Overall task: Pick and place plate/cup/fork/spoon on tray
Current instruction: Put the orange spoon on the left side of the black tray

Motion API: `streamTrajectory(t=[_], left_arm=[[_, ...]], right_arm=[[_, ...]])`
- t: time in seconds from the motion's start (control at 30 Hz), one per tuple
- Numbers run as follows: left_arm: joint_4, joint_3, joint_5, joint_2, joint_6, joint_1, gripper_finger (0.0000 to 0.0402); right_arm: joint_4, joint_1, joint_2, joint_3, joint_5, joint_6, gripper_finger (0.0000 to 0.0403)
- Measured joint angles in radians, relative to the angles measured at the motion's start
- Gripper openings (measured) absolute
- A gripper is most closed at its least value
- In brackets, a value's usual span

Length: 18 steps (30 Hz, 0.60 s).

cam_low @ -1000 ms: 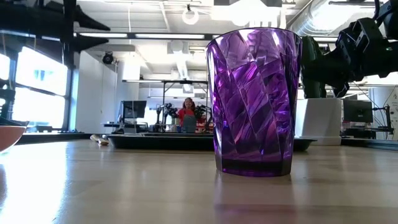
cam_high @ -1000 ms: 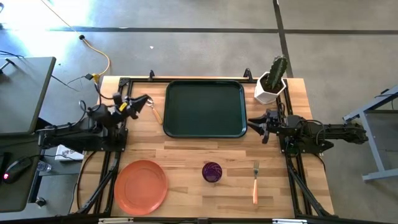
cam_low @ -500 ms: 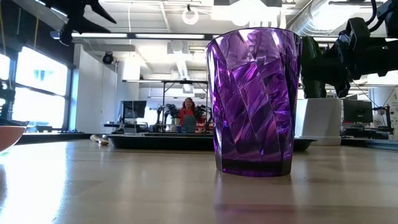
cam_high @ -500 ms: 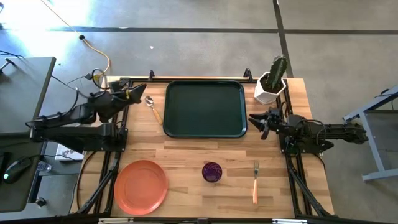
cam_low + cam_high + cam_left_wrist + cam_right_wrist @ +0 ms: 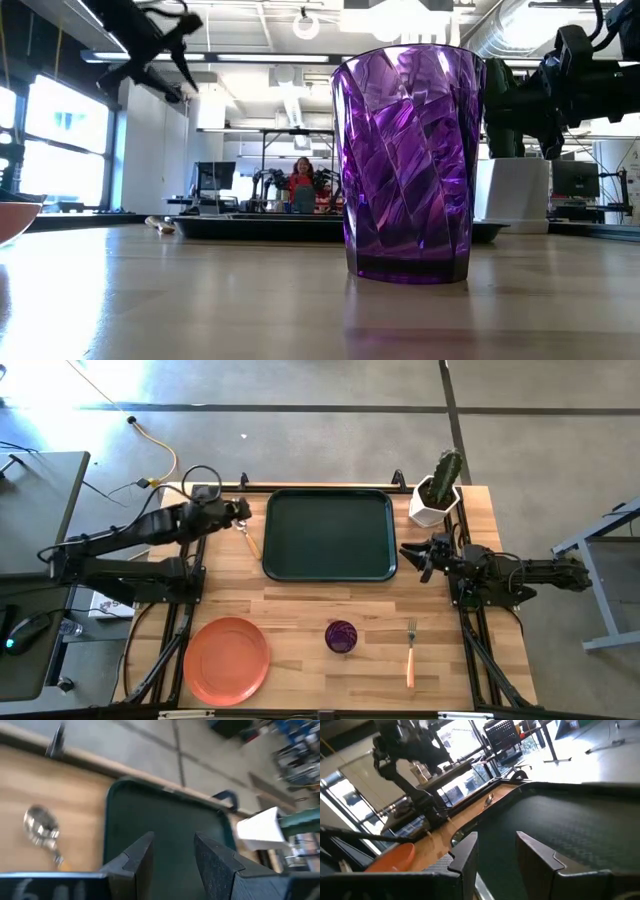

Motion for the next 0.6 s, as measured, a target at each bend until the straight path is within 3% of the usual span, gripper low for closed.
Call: streamTrajectory(t=[0.17, 0.6], left_arm=[[-0.096, 0.000, 0.114, 0.070, -0.083, 0.075, 0.0129], [-0.142, 0.000, 0.217, 0.280, -0.143, 0.147, 0.0129]], right_arm=[[0.000, 0.000, 0.000, 0.000, -0.010, 0.098, 0.0122], [0.000, 0.000, 0.000, 0.000, -0.089, 0.203, 0.0122]])
